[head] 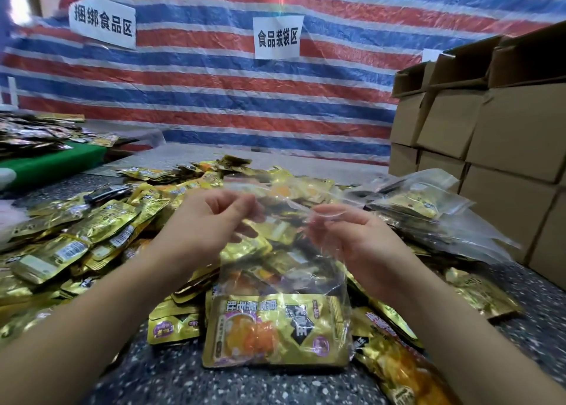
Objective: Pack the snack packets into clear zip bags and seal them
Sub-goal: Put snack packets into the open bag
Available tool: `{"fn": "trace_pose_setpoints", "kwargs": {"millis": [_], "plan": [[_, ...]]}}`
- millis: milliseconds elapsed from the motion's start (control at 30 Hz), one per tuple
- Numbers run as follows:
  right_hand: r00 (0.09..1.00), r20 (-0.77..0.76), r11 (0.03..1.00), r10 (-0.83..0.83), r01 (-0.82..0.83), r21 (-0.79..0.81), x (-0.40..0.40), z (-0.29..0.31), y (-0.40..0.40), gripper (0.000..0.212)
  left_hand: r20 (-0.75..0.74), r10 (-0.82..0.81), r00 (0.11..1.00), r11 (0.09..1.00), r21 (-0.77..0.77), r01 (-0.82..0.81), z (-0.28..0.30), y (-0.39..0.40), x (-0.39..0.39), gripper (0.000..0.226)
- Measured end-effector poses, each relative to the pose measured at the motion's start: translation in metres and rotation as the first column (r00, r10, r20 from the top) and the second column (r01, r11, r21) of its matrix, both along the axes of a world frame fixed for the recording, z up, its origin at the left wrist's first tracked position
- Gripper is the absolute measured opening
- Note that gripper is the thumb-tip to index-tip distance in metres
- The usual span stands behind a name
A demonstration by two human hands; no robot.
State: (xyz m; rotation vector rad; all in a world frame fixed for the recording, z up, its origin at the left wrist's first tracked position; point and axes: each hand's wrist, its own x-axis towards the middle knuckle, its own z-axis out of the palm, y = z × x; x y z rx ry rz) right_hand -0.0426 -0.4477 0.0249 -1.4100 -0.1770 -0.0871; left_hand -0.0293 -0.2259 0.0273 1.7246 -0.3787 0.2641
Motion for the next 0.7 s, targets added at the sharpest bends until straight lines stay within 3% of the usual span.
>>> {"fn": "trace_pose_setpoints", "kwargs": {"millis": [167,233,333,400,533,700], "plan": [[0.984,-0.102,0.956,-0.149,0.17,0.24,0.006,0.003,-0.011,0.023,0.075,0.072,0.995,0.968,0.233,-0.088,-0.013,0.0,0.005,0.02],[0.961,-0.104,0.934,-0.255,0.272,0.231,0.011,0.006,-0.019,0.022,0.051,0.065,0.997,0.952,0.295,-0.078,-0.016,0.001,0.007,0.018],[0.909,-0.017,0.907,-0.417,0.415,-0.074,0.026,0.016,-0.022,0.022,0.038,0.057,0.998,0.946,0.318,-0.066,-0.018,0.0,0.007,0.016],[0.89,0.115,0.823,-0.442,0.453,-0.343,0.037,0.029,-0.015,0.019,0.038,0.055,0.998,0.958,0.278,-0.063,-0.018,-0.001,0.007,0.014],[0.91,0.391,0.496,-0.136,0.404,-0.769,0.066,0.058,0.015,0.02,0.053,0.021,0.998,0.97,0.242,-0.033,-0.019,-0.002,0.008,0.016],[0.899,0.36,0.129,0.25,0.338,-0.932,0.106,0.063,0.068,0.044,0.078,0.014,0.997,0.967,0.253,-0.034,-0.025,-0.002,0.012,0.019]]}}
